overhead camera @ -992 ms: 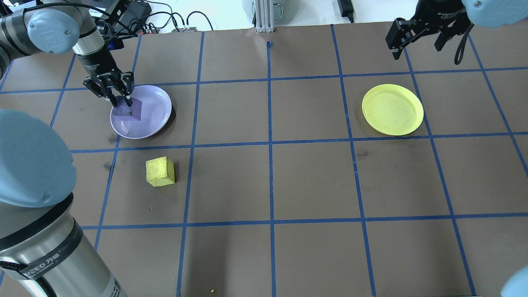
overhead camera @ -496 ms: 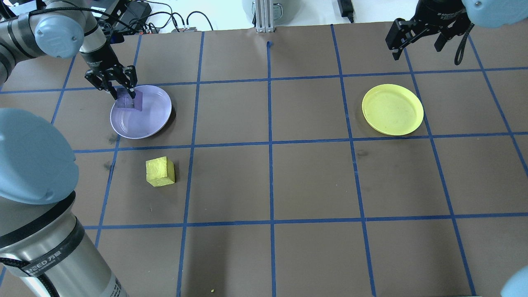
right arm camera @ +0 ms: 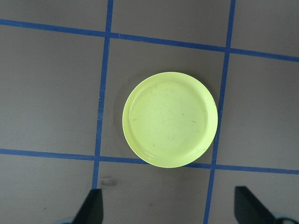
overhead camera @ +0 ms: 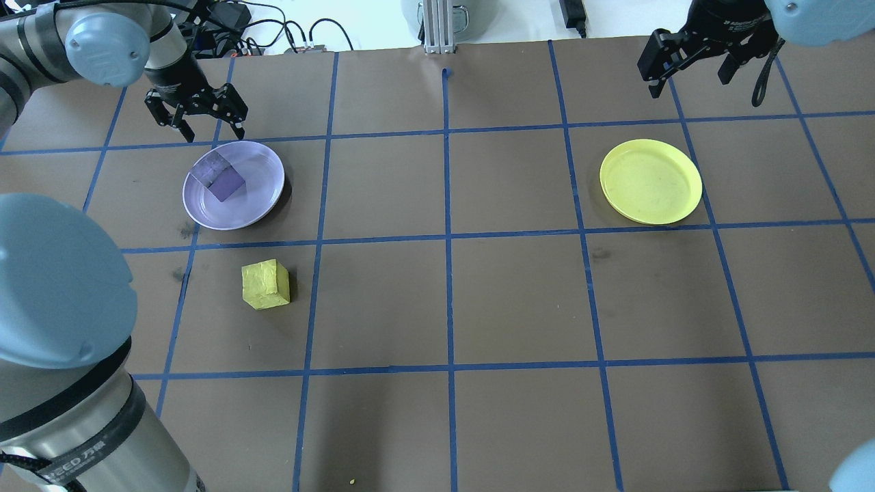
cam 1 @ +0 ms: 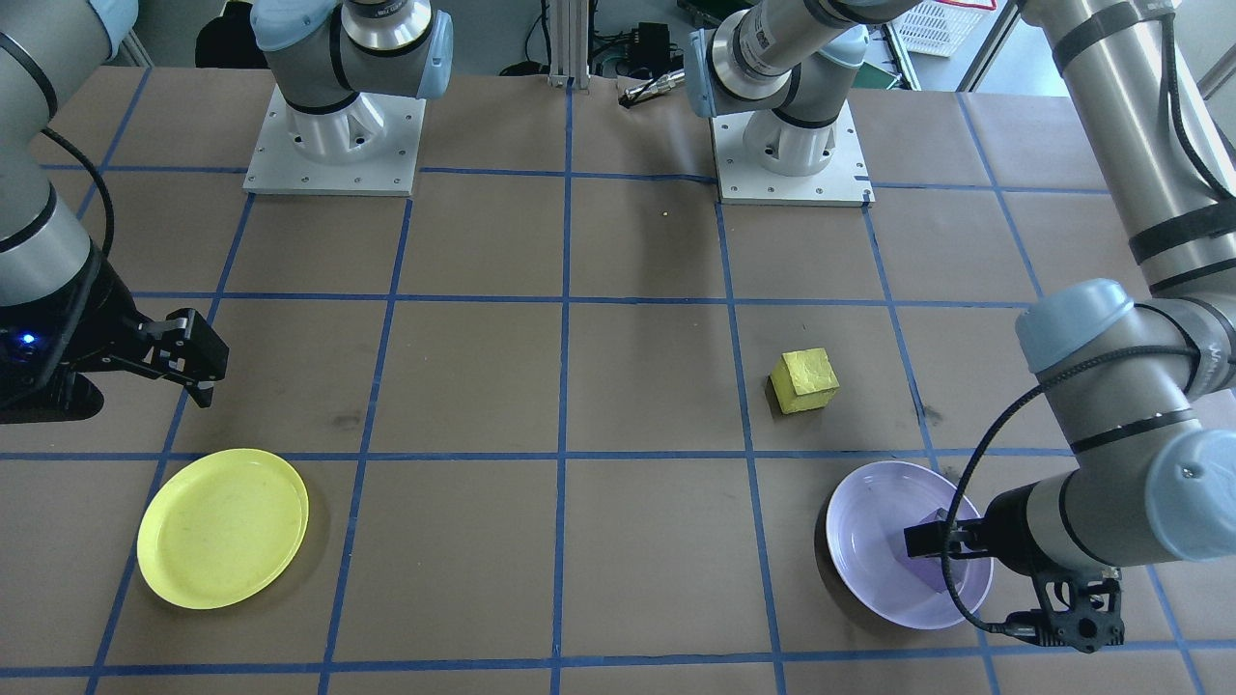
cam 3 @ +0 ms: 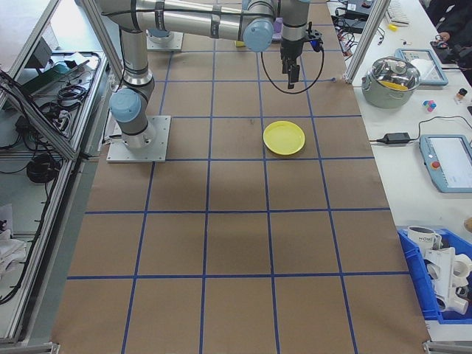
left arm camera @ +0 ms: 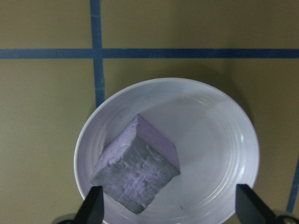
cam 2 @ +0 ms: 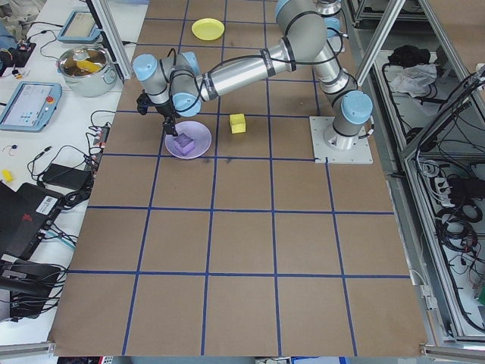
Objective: Sort blocks by color into plates
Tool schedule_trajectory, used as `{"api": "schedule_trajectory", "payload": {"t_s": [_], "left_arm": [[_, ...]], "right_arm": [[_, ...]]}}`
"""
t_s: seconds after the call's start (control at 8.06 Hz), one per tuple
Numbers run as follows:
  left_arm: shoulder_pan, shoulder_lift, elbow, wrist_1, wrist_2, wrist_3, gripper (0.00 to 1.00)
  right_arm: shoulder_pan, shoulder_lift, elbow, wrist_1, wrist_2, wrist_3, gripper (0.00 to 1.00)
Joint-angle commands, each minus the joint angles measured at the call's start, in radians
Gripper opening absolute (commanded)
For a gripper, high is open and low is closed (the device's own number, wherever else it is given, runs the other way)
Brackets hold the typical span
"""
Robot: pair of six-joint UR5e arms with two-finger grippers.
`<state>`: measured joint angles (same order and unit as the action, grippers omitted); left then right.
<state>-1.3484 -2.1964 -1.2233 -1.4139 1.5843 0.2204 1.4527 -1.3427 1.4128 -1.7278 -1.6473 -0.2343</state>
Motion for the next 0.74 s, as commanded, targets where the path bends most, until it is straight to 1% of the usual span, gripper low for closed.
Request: {"api": "schedule_trajectory", "payload": {"t_s": [0.0, 0.12, 0.25, 0.37, 0.5, 0.62], "left_arm": [[-0.077, 0.065, -0.002, -0.006, 0.003, -0.038, 1.0], [-0.081, 0.096, -0.008, -0.007, 0.0, -0.041, 1.0], [-0.084, 0.113, -0.034, -0.017, 0.0, -0.045, 1.0], [-0.083, 0.136, -0.123, -0.019, -0.003, -0.074, 1.0], [-0.065, 0.168, -0.233, 0.004, 0.0, -0.07, 1.0], [-0.058, 0.214, -0.354, 0.077, 0.0, -0.1, 1.0]], "right_arm": [[0.0, 0.002, 0.0, -0.006, 0.001, 0.0, 1.0], [0.0, 0.0, 0.0, -0.004, 0.001, 0.001, 1.0], [0.0, 0.002, 0.0, -0.006, 0.0, 0.001, 1.0], [0.0, 0.002, 0.0, -0.007, 0.001, 0.001, 1.0], [0.0, 0.0, 0.0, -0.007, 0.001, 0.001, 1.0], [0.0, 0.002, 0.0, -0.007, 0.001, 0.001, 1.0]]}}
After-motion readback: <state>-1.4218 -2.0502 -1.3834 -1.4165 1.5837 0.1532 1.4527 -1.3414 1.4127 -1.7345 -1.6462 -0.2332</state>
